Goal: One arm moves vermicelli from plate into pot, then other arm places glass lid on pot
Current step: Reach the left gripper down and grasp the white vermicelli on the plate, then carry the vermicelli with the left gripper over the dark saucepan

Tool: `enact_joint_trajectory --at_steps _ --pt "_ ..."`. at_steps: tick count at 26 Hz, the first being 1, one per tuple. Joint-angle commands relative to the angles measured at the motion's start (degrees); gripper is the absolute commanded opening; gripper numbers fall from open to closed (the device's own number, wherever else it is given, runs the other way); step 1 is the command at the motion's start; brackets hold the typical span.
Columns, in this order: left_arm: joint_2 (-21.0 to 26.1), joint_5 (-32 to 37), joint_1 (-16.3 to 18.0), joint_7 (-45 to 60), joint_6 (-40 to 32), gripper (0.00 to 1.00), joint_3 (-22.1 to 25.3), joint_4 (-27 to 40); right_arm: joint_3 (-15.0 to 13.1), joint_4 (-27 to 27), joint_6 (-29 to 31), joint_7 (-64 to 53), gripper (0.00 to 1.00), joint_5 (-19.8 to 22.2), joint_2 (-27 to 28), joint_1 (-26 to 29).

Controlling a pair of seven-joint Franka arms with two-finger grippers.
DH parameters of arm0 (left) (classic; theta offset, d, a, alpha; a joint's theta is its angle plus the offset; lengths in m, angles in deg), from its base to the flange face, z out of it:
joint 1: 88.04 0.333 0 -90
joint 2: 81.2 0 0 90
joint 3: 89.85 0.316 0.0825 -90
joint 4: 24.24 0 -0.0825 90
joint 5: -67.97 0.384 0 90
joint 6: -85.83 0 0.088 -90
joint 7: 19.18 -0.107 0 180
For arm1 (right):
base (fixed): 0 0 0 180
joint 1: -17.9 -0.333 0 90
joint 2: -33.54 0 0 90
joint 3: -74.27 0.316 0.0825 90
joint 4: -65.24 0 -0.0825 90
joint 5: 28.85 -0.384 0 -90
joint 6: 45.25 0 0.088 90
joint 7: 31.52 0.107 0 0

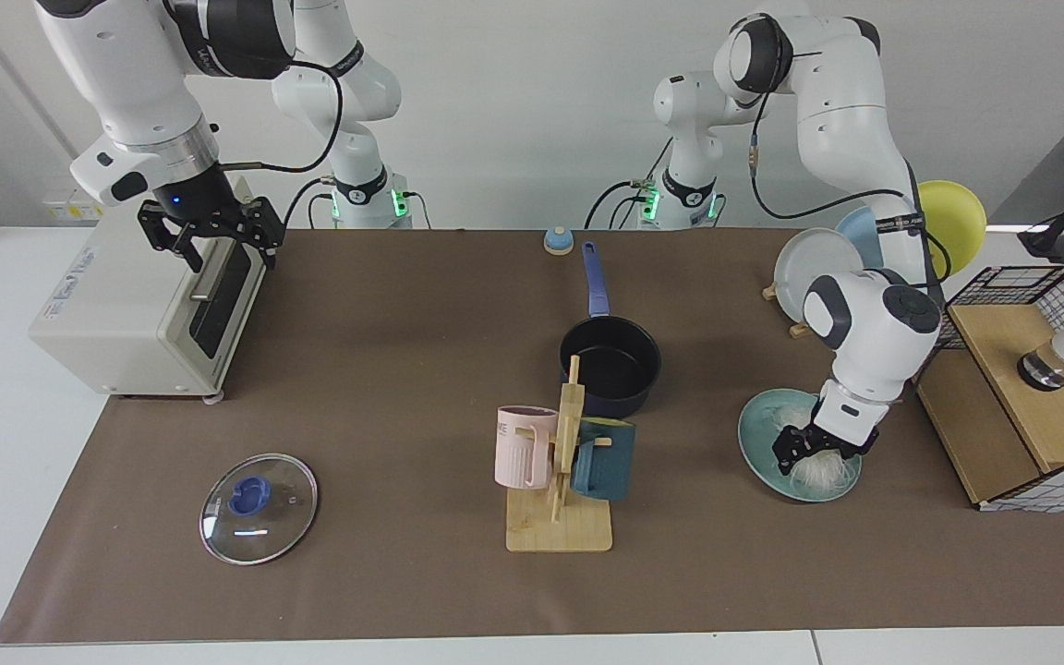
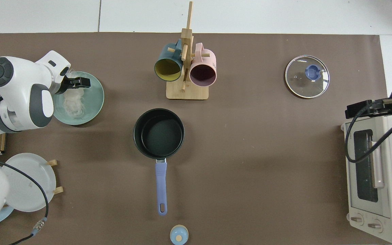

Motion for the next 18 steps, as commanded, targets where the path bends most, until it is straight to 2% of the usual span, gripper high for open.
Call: enact_joint_trajectory --at_steps 1,7,18 --pt "-1.2 2.1 -0.8 0.8 -5.1 0.00 0.3 -2.0 0.0 0.3 -0.2 -0.3 1.00 -0.8 -0.2 0.0" --pt "-3.3 4.8 -0.7 1.2 -10.4 0.00 -1.3 -7.1 0.0 0.3 -0.2 -0.3 1.00 -0.8 -0.2 0.0" --pt "-14.8 3.7 -1.0 4.2 -28.4 0.00 -6.4 -8.0 0.0 0.2 -0.2 -0.3 1.00 -0.8 -0.2 0.0"
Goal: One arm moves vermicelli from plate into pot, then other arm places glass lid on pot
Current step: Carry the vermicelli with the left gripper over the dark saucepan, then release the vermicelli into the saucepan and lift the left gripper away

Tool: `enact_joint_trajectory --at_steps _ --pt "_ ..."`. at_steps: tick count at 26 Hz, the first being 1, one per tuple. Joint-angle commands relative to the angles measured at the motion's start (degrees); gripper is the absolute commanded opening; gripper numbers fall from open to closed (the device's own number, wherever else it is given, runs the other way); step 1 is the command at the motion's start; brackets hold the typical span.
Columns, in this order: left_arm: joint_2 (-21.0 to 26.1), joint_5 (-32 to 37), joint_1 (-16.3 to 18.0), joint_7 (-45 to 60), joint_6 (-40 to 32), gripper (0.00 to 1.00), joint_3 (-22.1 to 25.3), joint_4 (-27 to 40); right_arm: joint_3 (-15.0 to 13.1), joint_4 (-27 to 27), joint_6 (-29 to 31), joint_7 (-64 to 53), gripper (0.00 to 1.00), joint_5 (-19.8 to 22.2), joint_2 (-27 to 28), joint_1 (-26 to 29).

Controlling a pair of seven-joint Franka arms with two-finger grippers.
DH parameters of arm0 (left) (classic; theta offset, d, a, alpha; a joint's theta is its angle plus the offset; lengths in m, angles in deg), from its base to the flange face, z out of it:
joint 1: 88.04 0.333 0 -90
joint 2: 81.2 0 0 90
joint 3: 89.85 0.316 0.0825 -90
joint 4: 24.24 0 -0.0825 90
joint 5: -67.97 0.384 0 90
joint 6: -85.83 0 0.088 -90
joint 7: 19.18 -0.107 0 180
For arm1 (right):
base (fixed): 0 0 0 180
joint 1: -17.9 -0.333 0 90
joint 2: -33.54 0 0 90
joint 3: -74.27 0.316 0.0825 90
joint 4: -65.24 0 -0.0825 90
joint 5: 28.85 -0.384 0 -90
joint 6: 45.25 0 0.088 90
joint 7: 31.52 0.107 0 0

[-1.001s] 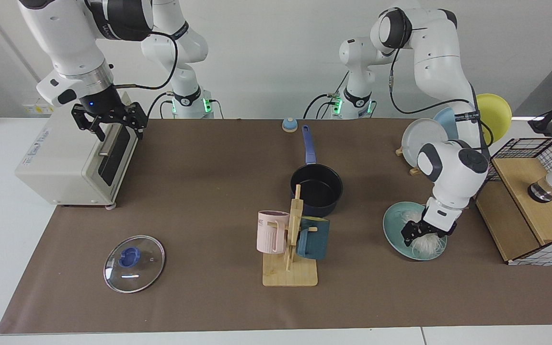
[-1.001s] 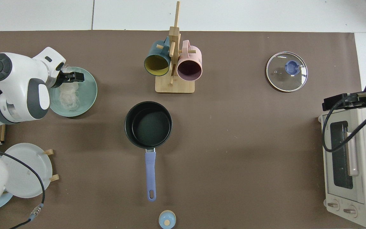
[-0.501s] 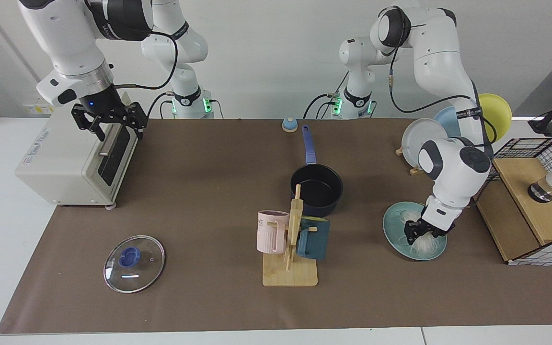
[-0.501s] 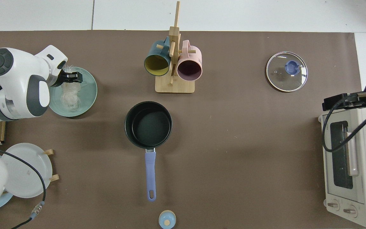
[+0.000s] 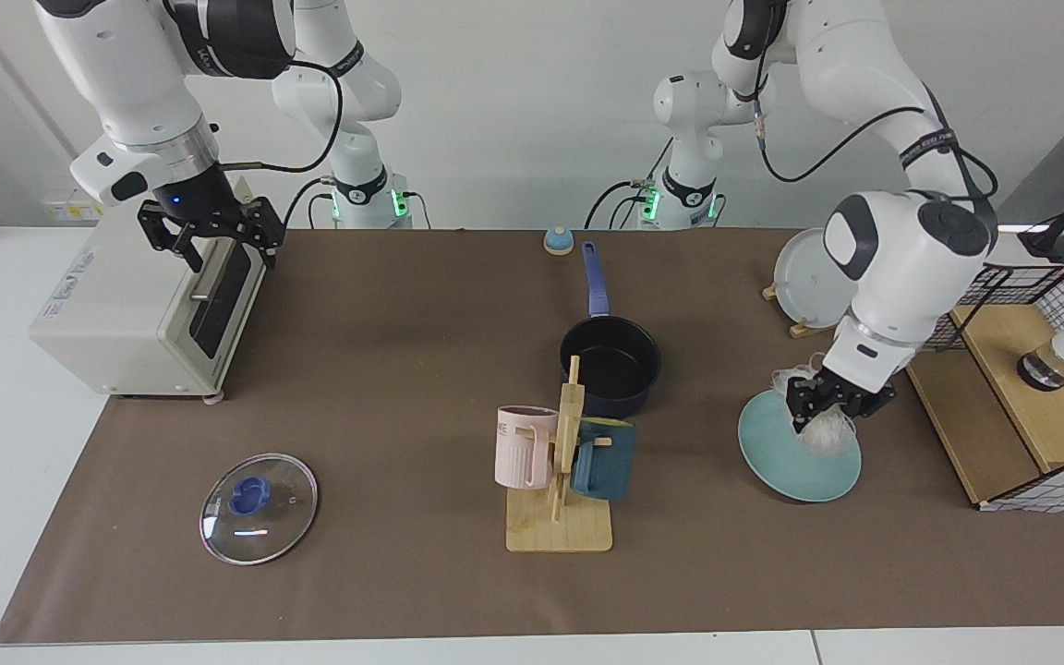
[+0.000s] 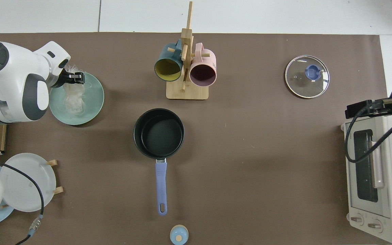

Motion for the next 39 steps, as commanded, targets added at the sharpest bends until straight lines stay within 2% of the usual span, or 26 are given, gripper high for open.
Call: enact_joint_trajectory --at_steps 1,7,9,12,16,20,25,36,39 --pt "-6.3 0.8 -0.9 5.4 -8.9 0.00 -3.2 1.1 0.0 0.2 -0.2 -0.3 1.00 -0.8 -0.2 0.0" --pt "-8.6 0.6 -0.9 19.1 -13.3 0.00 -12.2 2.2 0.0 0.3 -0.2 -0.3 1.00 -0.8 -0.2 0.0" --pt "-9.7 0.6 -0.8 23.4 -13.0 0.00 -15.3 4.4 0.0 0.3 -0.2 -0.3 1.00 -0.8 -0.2 0.0" --pt "-11.8 -1.2 -0.8 24.8 -10.8 0.00 -17.4 8.5 0.0 0.3 -0.2 -0.3 1.00 -0.8 -0.2 0.0" --pt "-15.7 -6.8 -0.9 24.2 -4.6 0.00 -17.6 15.5 0.0 0.3 -0.2 -0.3 1.00 -0.8 -0.2 0.0" --pt "-16.8 -7.2 -0.4 22.8 -0.3 0.00 -17.6 18.5 0.0 0.3 -0.2 -0.3 1.00 -0.8 -0.2 0.0" --pt "-13.8 -7.2 -2.7 23.6 2.0 0.00 -17.6 19.9 0.0 0.3 -0.2 -0.3 1.00 -0.8 -0.2 0.0" --pt "-11.5 -7.2 -3.9 22.5 9.9 0.00 -17.6 24.0 0.0 0.3 -0.2 -0.3 1.00 -0.8 -0.2 0.0" --pt "-8.0 -6.7 -4.9 22.9 11.4 0.00 -17.6 24.0 0.0 0.3 -0.2 -0.3 1.00 -0.8 -0.2 0.0"
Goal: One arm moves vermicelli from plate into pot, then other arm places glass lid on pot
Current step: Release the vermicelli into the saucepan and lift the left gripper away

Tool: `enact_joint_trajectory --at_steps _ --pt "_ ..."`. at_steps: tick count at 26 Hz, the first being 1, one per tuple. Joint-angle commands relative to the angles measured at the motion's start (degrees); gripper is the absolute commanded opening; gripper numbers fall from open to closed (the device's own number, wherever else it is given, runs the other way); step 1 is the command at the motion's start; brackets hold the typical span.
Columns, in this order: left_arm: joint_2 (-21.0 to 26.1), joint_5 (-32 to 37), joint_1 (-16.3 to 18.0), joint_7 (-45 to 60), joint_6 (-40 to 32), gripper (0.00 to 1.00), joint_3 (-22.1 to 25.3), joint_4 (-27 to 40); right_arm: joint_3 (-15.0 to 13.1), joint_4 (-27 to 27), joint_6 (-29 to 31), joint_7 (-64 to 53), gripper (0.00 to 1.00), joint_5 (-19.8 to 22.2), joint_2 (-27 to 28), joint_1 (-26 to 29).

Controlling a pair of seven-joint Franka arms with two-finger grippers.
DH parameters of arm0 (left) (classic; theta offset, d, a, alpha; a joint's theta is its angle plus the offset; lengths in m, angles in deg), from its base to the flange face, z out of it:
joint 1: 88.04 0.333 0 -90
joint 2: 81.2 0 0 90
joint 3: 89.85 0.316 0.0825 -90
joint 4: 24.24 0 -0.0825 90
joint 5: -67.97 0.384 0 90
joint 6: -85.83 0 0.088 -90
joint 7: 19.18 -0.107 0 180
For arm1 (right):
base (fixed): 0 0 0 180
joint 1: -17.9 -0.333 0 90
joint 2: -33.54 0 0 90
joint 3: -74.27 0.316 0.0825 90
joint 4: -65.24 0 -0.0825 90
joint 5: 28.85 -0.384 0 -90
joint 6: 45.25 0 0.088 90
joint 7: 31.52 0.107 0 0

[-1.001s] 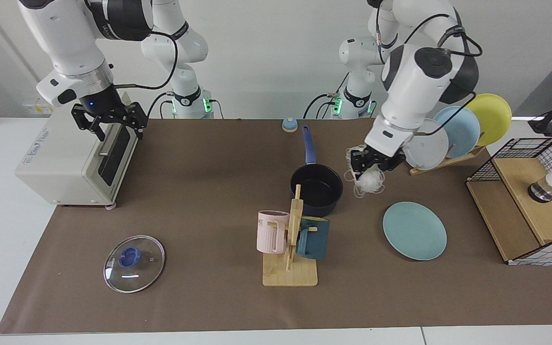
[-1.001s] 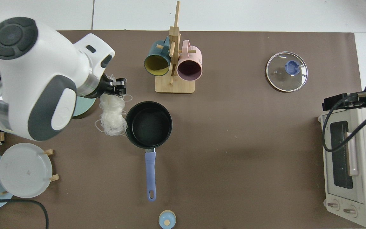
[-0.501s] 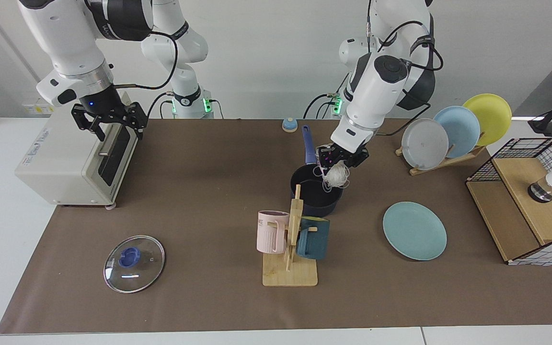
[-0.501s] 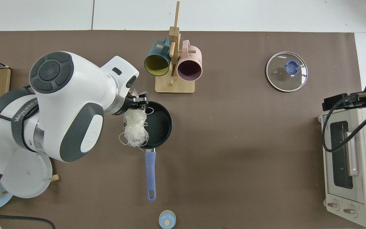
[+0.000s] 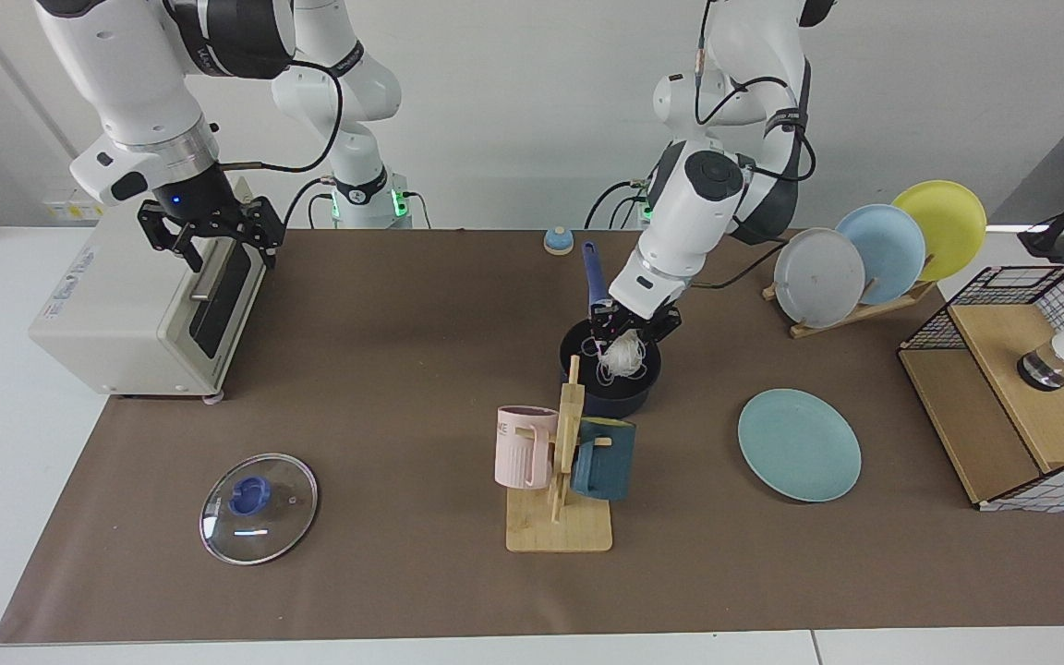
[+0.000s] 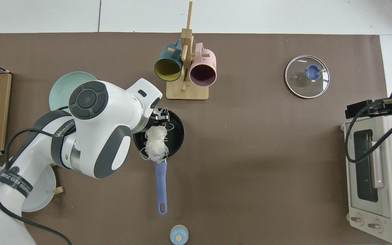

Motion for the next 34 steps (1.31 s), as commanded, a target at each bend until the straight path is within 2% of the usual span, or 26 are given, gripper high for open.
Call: enact_joint_trajectory --at_steps 1,8,9,10,11,12,18,22,25,27,32,34 --pt "3.0 -0.9 -2.0 -0.7 3.9 0.00 0.7 1.2 0.0 0.3 -0.2 -0.3 1.00 -0.8 -0.2 0.0" --pt "4.3 -0.8 -1.8 -1.7 4.4 0.00 0.7 1.5 0.0 0.3 -0.2 -0.3 1.00 -0.8 -0.2 0.0" --pt "4.3 -0.8 -1.6 -1.8 4.5 0.08 0.8 1.5 0.0 0.3 -0.2 -0.3 1.00 -0.8 -0.2 0.0" --pt "4.4 -0.8 -1.5 -1.9 4.5 0.29 0.8 1.4 0.0 0.3 -0.2 -0.3 1.00 -0.8 -0.2 0.0" --pt "4.7 -0.8 -1.4 -1.8 4.6 0.59 0.9 1.2 0.0 0.3 -0.2 -0.3 1.00 -0.8 -0.2 0.0" --pt "5.0 -0.8 -1.4 -1.9 4.8 0.99 1.0 0.8 0.0 0.3 -0.2 -0.3 1.00 -0.8 -0.2 0.0" --pt "3.7 -0.8 0.2 -1.6 0.9 1.00 1.4 -1.6 0.0 0.3 -0.2 -0.2 1.00 -0.8 -0.2 0.0" --pt "1.9 -0.5 0.5 -1.3 -6.4 1.00 1.6 -7.1 0.0 0.3 -0.2 -0.3 1.00 -0.8 -0.2 0.0" --pt "0.8 0.5 2.0 -1.4 -11.3 1.00 1.6 -11.4 0.0 0.3 -0.2 -0.3 1.00 -0.8 -0.2 0.0" --pt "0.2 2.6 3.4 -1.7 -14.2 0.99 1.5 -13.7 0.0 0.3 -0.2 -0.3 1.00 -0.8 -0.2 0.0" --pt "-2.9 9.2 4.1 -2.0 -20.5 0.99 2.0 -15.5 0.0 0.3 -0.2 -0.3 1.00 -0.8 -0.2 0.0" --pt "-4.8 9.8 6.0 -2.9 -22.4 0.99 1.6 -15.5 0.0 0.3 -0.2 -0.3 1.00 -0.8 -0.2 0.0"
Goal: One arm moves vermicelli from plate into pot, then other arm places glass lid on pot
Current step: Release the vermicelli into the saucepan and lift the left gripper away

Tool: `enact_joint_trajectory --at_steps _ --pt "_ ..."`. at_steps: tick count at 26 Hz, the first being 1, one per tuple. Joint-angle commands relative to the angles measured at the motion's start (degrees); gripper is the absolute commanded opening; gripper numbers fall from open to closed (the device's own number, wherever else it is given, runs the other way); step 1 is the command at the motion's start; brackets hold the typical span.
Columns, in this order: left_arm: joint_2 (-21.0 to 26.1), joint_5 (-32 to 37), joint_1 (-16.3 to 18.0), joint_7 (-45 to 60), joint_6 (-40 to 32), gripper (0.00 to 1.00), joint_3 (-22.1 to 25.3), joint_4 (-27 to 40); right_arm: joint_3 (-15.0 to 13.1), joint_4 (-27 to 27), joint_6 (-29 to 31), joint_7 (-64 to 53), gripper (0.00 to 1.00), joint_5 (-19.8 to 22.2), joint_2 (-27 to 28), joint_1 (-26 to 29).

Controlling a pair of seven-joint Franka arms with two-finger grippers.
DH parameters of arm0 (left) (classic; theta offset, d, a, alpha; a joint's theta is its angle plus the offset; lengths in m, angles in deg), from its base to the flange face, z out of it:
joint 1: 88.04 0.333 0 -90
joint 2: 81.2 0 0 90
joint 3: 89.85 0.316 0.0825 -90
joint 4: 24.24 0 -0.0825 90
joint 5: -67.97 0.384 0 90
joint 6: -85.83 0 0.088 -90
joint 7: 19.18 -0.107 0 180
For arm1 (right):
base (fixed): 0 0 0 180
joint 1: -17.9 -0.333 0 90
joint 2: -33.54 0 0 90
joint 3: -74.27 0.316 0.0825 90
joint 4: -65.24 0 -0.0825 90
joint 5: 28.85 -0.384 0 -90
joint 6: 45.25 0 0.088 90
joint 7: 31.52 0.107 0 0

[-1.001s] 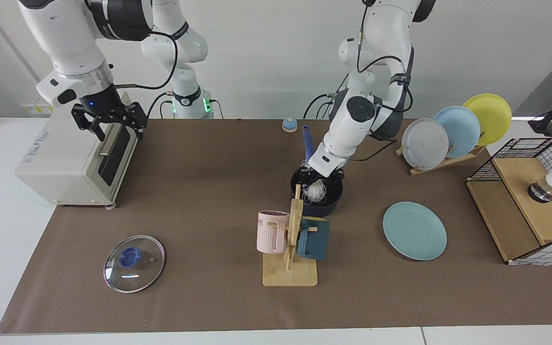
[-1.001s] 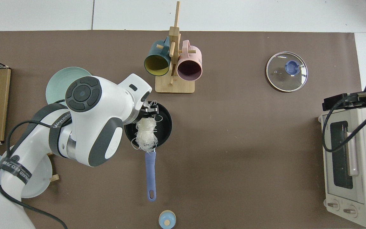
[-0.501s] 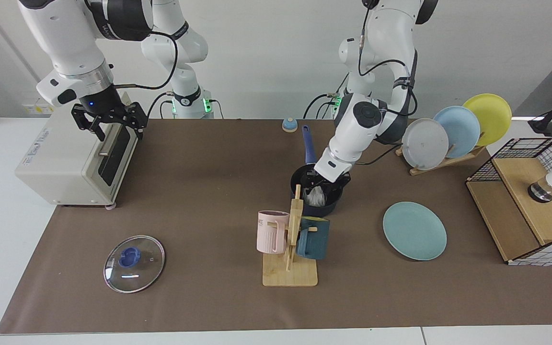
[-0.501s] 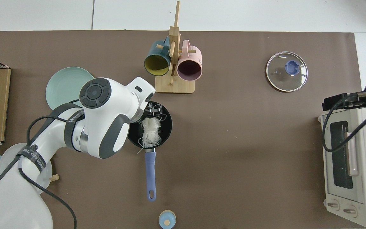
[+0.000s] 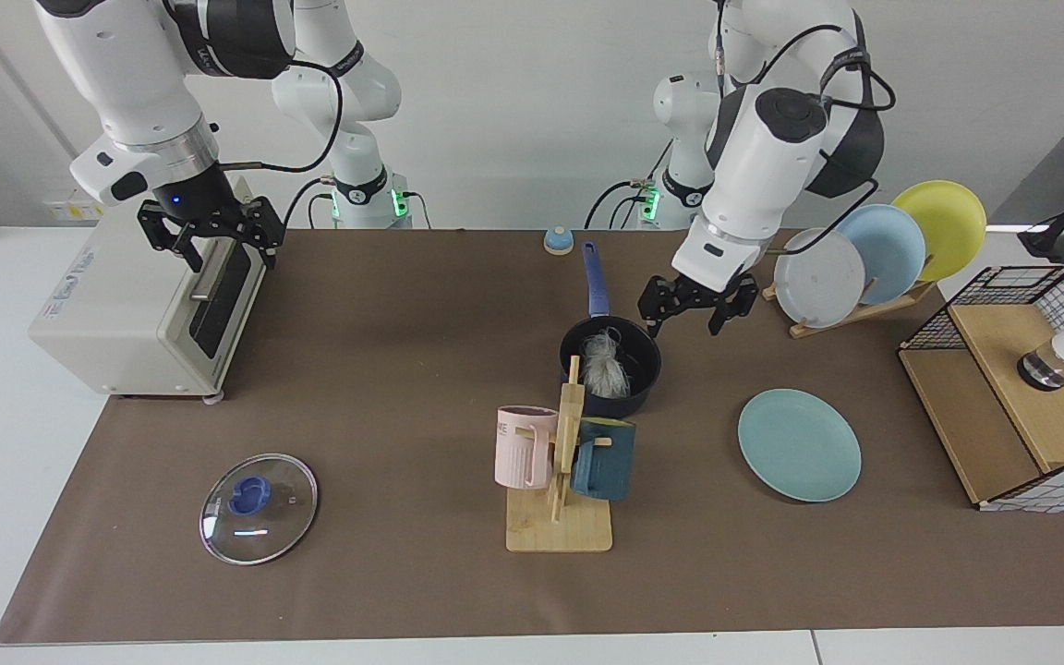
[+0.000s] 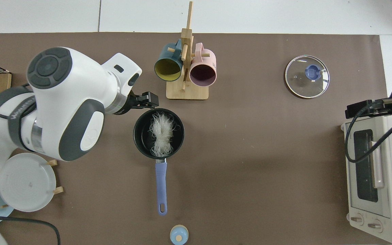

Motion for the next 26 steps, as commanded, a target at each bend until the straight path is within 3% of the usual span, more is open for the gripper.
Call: enact_joint_trajectory --at_steps 1,12,18,22,26 --pt "-4.1 3.2 3.1 -3.1 -5.5 0.98 -0.2 -0.4 0.0 0.3 -0.2 -0.3 1.00 -0.8 -0.2 0.0" --pt "-7.3 3.3 7.2 -19.9 -15.6 0.98 0.2 -0.4 0.0 0.3 -0.2 -0.3 1.00 -0.8 -0.2 0.0" --pt "-7.6 3.0 9.3 -20.1 -16.0 0.99 0.3 -0.6 0.0 0.3 -0.2 -0.3 1.00 -0.8 -0.2 0.0" --pt "-8.0 2.2 13.8 -20.8 -16.0 1.00 -0.1 -2.5 0.0 0.3 -0.2 -0.3 1.00 -0.8 -0.2 0.0" --pt "-8.0 2.3 14.6 -20.8 -15.9 1.00 0.4 -2.6 0.0 0.3 -0.2 -0.2 1.00 -0.8 -0.2 0.0"
